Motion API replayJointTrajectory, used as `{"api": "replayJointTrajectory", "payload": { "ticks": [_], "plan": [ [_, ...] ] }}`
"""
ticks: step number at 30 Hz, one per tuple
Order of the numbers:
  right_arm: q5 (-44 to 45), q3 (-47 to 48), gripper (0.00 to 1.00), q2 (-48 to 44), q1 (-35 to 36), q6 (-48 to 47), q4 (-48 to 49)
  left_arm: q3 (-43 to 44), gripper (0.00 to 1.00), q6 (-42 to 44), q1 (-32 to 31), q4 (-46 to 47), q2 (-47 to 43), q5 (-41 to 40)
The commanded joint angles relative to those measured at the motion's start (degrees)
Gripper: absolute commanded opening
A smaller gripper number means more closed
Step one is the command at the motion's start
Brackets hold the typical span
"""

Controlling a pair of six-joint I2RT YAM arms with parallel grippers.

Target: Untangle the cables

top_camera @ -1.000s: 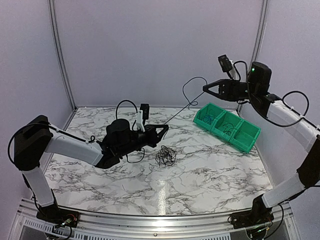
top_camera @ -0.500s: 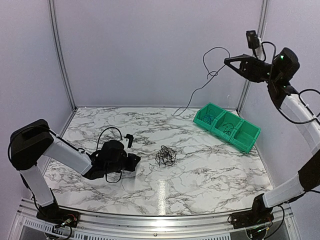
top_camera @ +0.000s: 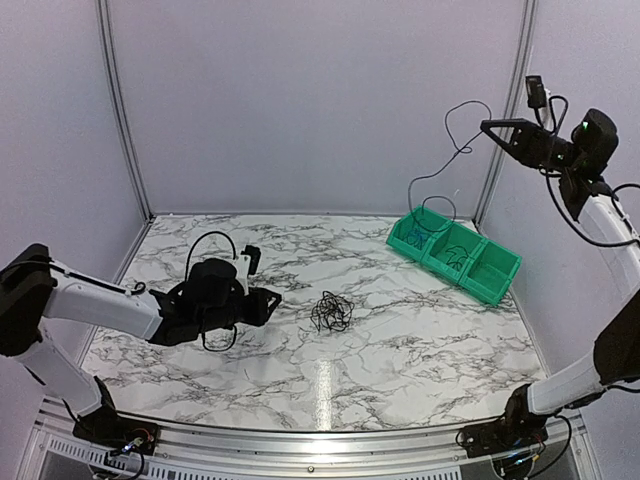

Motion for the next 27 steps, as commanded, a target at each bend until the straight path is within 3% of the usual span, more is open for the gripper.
{"api": "replayJointTrajectory", "payload": {
  "ticks": [1,7,12,20,22,27],
  "plan": [
    [4.96,-1.03,0.00,-1.79,-5.14,-9.96,-11.30,7.66,0.32,2.51,-0.06,-7.48,-6.95,1.60],
    [14.83,-3.26,0.00,-3.37,-9.67,-27.19,-26.57,19.93,0.53,2.74,-0.02,-17.58,-11.52,-2.22],
    [25.03,-5.23,0.00,-4.42,-9.98,-38.11,-34.06,27.18,0.60,6.93,0.06,-18.80,-10.07,-6.34],
    [43.94,-7.23,0.00,-5.32,-9.99,-46.65,-40.56,20.34,0.60,18.87,0.07,-17.58,-11.85,-7.15],
    [48.72,-7.23,0.00,-5.10,-10.05,-49.33,-42.24,18.18,0.62,20.86,-1.16,-16.41,-13.13,-11.95],
    [58.81,-7.94,0.00,-3.98,-10.07,-53.69,-45.26,18.84,0.63,19.99,-0.85,-16.09,-14.06,-10.13]
  ]
}}
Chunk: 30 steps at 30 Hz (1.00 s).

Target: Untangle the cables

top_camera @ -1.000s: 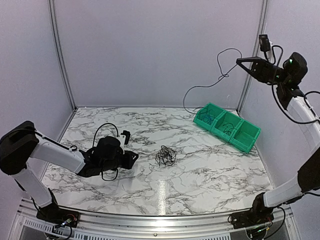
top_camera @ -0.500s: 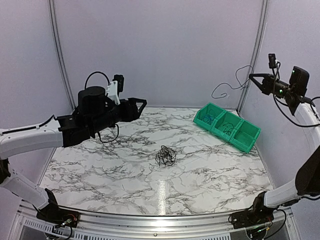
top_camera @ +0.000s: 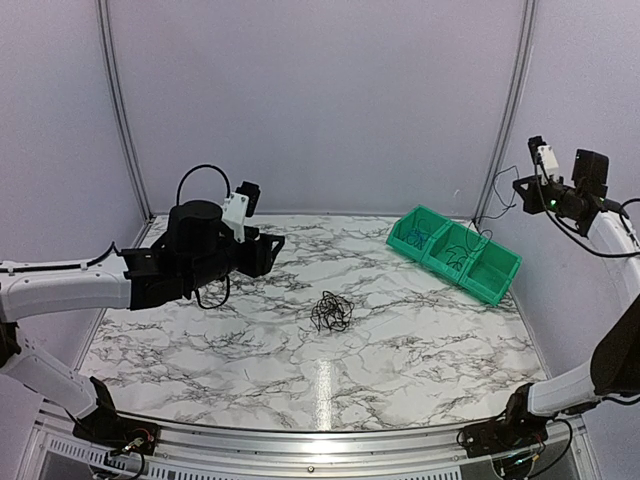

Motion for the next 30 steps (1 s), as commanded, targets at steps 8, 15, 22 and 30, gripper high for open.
{"api": "replayJointTrajectory", "payload": {
  "ticks": [8,15,22,30],
  "plan": [
    [19.22,-0.89,0.00,4.85,-0.43,-9.34,-7.59,0.59,0.64,2.00,0.04,1.02,-3.69,-0.54],
    [21.21,-0.65,0.00,10.17,-0.43,-9.58,-8.44,0.52,0.64,2.69,0.05,1.11,-3.62,-0.90],
    [18.59,-0.96,0.00,18.10,-0.43,-8.17,-9.53,0.44,0.64,2.95,0.05,1.09,-2.94,-1.04],
    [16.32,3.23,0.00,28.57,-0.43,-5.91,-11.05,0.44,0.64,3.60,0.04,1.11,-2.67,-1.17]
  ]
}}
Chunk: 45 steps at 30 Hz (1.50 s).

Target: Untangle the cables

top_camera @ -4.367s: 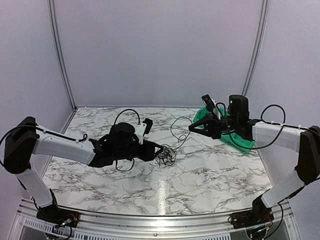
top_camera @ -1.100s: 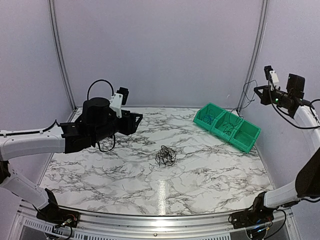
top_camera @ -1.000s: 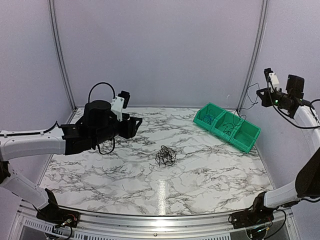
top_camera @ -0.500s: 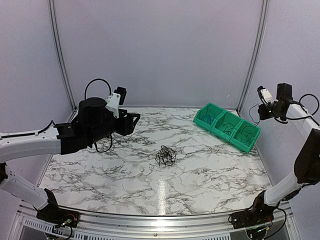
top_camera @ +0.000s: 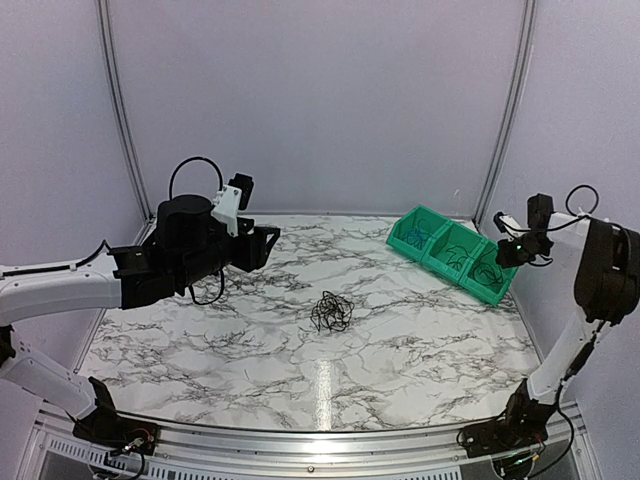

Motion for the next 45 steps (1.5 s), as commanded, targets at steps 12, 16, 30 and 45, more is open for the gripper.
{"api": "replayJointTrajectory", "payload": {
  "ticks": [12,16,30,45],
  "plan": [
    [-3.33,5.08,0.41,-2.57,-0.43,3.60,-4.25,0.43,0.64,1.34,0.05,0.93,0.26,-0.88],
    [-1.25,5.85,0.49,-8.61,-0.40,2.74,-5.37,0.44,0.64,1.13,0.06,0.92,0.47,-0.35],
    [-22.13,-5.66,0.35,-21.02,21.91,0.51,6.83,0.01,0.96,-5.26,0.50,0.72,6.45,5.61],
    [-24.71,1.22,0.44,3.04,46.47,-1.58,6.33,4.93,0.56,-22.38,0.42,-1.12,20.17,19.30]
  ]
}}
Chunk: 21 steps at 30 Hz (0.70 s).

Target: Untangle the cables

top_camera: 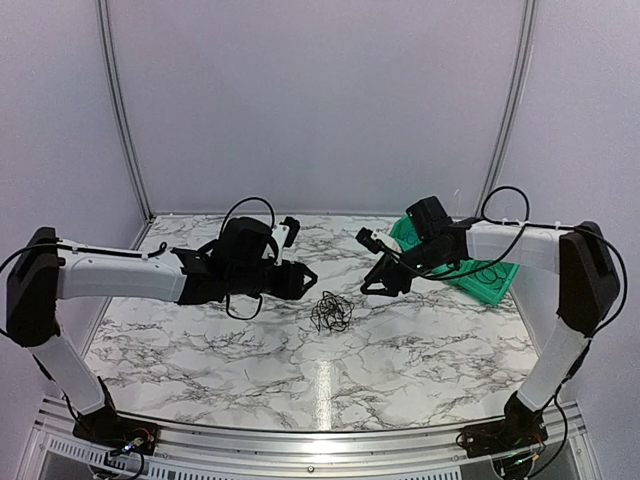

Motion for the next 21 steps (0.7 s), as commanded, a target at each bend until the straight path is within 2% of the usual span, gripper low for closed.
{"api": "replayJointTrajectory", "payload": {
  "ticks": [1,6,12,21],
  "plan": [
    [0.59,6.89,0.44,5.44,3.58,0.84,-0.57,-3.58,0.56,-11.43,0.04,5.21,1.55,2.41],
    [2.55,6.61,0.47,8.66,4.78,3.92,0.46,-6.14,0.62,-19.82,-0.26,12.40,5.12,-0.52],
    [3.62,7.14,0.47,11.27,4.79,5.79,0.49,-3.91,0.65,-20.75,-0.42,13.54,9.45,-2.38],
    [2.81,8.81,0.36,15.05,4.80,6.68,-0.42,0.82,0.65,-22.05,-0.54,14.16,16.60,-0.46]
  ]
}}
